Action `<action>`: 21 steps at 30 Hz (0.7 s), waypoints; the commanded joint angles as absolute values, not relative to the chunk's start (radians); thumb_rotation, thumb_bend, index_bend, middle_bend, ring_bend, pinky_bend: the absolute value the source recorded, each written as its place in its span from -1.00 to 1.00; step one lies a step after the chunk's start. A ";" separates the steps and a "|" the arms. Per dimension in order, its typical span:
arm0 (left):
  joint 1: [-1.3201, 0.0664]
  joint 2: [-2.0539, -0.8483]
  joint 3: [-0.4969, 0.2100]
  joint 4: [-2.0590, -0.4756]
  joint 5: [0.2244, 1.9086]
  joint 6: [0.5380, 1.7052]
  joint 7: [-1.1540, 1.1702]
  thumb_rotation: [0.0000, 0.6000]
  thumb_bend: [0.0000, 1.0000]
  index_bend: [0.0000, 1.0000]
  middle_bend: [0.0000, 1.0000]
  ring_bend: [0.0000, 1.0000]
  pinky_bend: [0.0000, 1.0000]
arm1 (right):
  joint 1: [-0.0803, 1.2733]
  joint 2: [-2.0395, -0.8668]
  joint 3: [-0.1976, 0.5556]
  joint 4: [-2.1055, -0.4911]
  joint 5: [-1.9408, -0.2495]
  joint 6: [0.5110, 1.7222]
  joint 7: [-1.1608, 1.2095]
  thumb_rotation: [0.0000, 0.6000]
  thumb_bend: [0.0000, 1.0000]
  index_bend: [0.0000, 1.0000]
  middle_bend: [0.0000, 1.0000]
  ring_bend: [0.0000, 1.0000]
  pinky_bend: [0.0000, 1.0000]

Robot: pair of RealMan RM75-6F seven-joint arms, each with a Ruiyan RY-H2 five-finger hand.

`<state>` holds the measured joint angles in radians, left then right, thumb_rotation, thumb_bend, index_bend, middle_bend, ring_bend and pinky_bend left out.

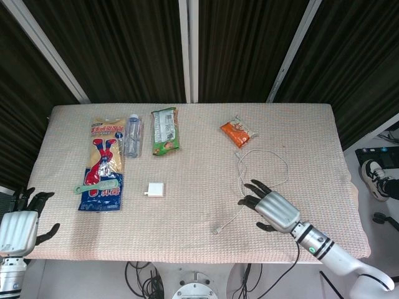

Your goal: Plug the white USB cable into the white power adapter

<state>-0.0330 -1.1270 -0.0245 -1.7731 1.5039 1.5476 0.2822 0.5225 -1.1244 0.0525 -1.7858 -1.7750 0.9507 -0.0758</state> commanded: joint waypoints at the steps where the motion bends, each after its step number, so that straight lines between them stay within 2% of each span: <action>1: -0.030 -1.127 -0.023 -1.768 1.500 1.547 0.273 1.00 -0.65 -0.54 -0.55 -0.84 -1.00 | 0.628 -1.259 0.089 -1.777 -1.722 0.800 -0.314 1.00 -0.58 -0.37 -0.33 -0.82 -0.94; 11: -0.033 -1.137 -0.023 -1.735 1.481 1.525 0.234 1.00 -0.65 -0.54 -0.55 -0.84 -1.00 | 0.651 -1.390 0.066 -1.743 -1.626 0.750 -0.558 1.00 -0.53 -0.25 -0.33 -0.82 -0.94; 21: -0.041 -1.148 -0.023 -1.705 1.479 1.507 0.200 1.00 -0.65 -0.54 -0.56 -0.84 -1.00 | 0.653 -1.468 0.029 -1.695 -1.606 0.783 -0.636 1.00 -0.41 -0.20 -0.35 -0.83 -0.96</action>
